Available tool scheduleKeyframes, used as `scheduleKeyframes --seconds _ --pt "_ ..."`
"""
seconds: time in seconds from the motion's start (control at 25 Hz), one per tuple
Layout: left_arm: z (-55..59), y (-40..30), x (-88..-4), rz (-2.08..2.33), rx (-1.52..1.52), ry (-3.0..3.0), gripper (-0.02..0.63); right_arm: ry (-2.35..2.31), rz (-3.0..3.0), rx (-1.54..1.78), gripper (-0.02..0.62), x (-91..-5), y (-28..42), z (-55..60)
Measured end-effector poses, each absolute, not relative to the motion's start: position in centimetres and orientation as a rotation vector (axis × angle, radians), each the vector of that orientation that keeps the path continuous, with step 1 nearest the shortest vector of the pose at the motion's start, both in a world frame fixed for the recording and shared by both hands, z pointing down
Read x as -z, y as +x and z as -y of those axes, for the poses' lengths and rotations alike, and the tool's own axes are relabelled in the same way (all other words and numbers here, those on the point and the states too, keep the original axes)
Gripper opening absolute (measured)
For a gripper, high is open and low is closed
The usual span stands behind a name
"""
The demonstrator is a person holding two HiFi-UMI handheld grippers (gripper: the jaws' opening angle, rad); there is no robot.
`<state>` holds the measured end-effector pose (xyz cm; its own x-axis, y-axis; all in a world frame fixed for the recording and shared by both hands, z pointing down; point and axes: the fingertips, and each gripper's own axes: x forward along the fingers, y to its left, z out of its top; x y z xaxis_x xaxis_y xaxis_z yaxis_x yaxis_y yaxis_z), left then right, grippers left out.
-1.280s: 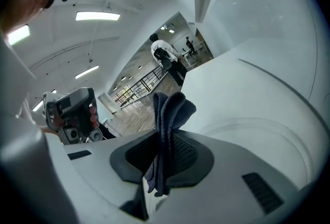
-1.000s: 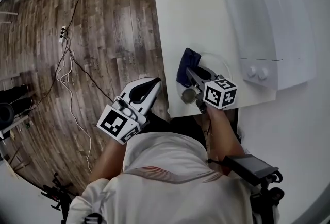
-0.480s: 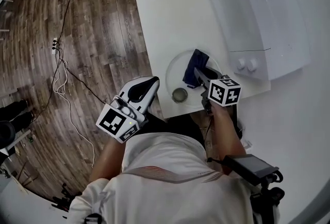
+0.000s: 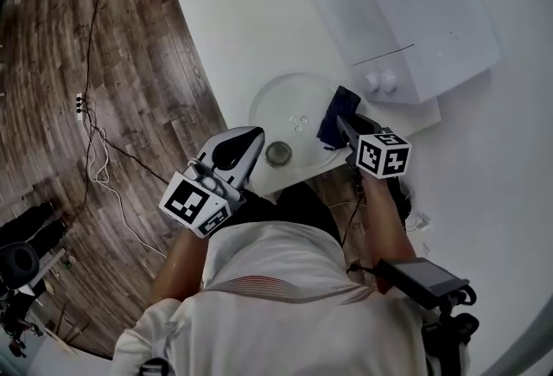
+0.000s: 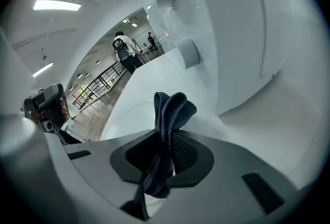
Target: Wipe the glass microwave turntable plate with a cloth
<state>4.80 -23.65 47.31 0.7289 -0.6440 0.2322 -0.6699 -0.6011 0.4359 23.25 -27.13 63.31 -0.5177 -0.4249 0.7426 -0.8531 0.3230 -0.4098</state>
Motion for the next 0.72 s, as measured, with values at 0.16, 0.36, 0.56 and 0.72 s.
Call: scheduleKeyframes --seconds 0.16,0.36,0.56,0.72 --pt "23.1 6.7 -47.7 0.947 -0.089 2.443 0.011 1.160 2.056 -1.099 0.060 -63.4 25.4 26.2" --pt "22.7 8.1 -48.1 0.917 -0.095 2.450 0.011 1.188 2.107 -1.095 0.060 -62.7 26.3 25.6" --pt "22.1 6.5 -47.7 0.961 -0.076 2.422 0.011 1.119 2.435 -0.933 0.060 -55.7 20.8 24.0" --pt "22.0 4.4 -47.9 1.016 -0.056 2.394 0.011 1.036 2.626 -0.857 0.060 -51.9 15.3 22.2"
